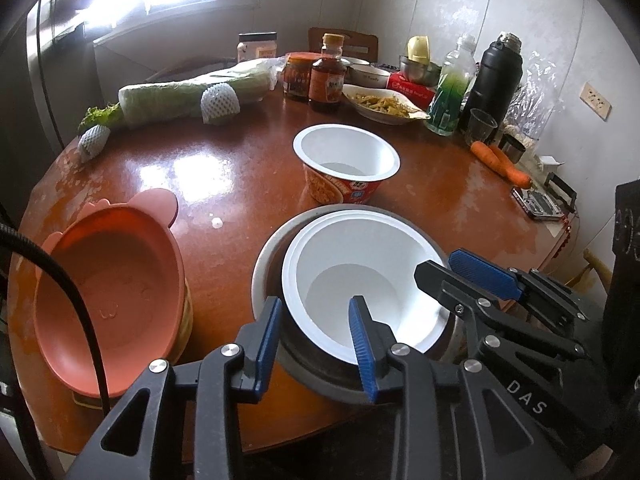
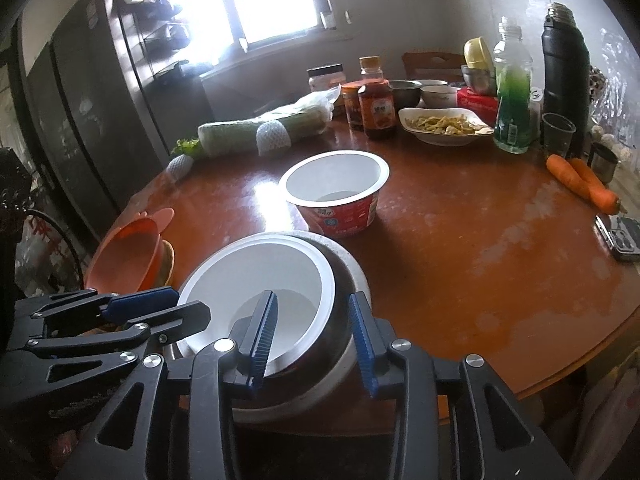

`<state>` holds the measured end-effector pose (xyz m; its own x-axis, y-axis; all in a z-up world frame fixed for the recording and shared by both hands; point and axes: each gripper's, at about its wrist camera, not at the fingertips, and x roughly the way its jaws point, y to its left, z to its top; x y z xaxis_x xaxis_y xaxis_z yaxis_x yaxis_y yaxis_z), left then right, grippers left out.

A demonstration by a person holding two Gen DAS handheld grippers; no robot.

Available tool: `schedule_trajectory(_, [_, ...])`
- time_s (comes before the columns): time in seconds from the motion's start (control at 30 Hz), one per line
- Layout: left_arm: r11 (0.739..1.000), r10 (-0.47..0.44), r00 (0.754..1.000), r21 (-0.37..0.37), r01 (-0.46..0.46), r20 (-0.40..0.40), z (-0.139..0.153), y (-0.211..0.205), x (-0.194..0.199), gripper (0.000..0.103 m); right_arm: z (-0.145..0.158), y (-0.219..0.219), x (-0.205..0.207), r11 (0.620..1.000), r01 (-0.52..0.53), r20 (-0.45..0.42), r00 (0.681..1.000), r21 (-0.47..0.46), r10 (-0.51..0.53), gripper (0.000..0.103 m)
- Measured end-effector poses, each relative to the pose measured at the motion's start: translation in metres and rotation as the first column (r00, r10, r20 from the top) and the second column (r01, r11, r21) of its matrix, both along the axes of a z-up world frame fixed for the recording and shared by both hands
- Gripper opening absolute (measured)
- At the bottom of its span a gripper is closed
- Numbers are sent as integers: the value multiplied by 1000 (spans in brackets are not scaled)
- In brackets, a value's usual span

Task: Organize plates and bowls
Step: 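Open the left tool to release the white bowl in the steel bowl, then move the left tool to the red-printed paper bowl and grip its rim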

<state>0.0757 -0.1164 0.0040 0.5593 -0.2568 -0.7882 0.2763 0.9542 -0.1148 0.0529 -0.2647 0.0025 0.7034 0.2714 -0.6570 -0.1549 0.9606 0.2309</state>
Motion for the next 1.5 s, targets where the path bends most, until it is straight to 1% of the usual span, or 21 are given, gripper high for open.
schedule_trajectory(0.33, [1000, 9, 999, -22, -8, 41, 12, 4, -1, 38, 3, -4, -1, 1000, 10, 13, 1000, 6, -10, 46])
schedule_trajectory(0.7, [1000, 1, 998, -25, 0, 57, 19, -5, 14, 38, 8, -17, 6, 999, 44, 29, 999, 14, -44, 48])
schedule_trajectory(0.9, [1000, -5, 998, -27, 7, 66, 23, -12, 29, 39, 12, -24, 16, 998, 55, 43, 998, 9, -55, 49])
schedule_trajectory(1.03, [1000, -8, 998, -30, 10, 67, 25, -16, 40, 39, 15, -27, 24, 998, 58, 51, 997, -3, -57, 53])
schedule_trajectory(1.23, [999, 2, 997, -41, 2, 80, 31, -19, 54, 39, 24, -30, 35, 998, 65, 71, 995, -23, -63, 54])
schedule_trajectory(1.37, [998, 27, 997, -66, -22, 78, 33, -18, 68, 39, 28, -34, 49, 997, 74, 81, 994, -32, -71, 55])
schedule_trajectory(1.5, [997, 45, 996, -74, -40, 71, 31, -20, 84, 40, 26, -37, 67, 996, 78, 70, 995, -34, -75, 55])
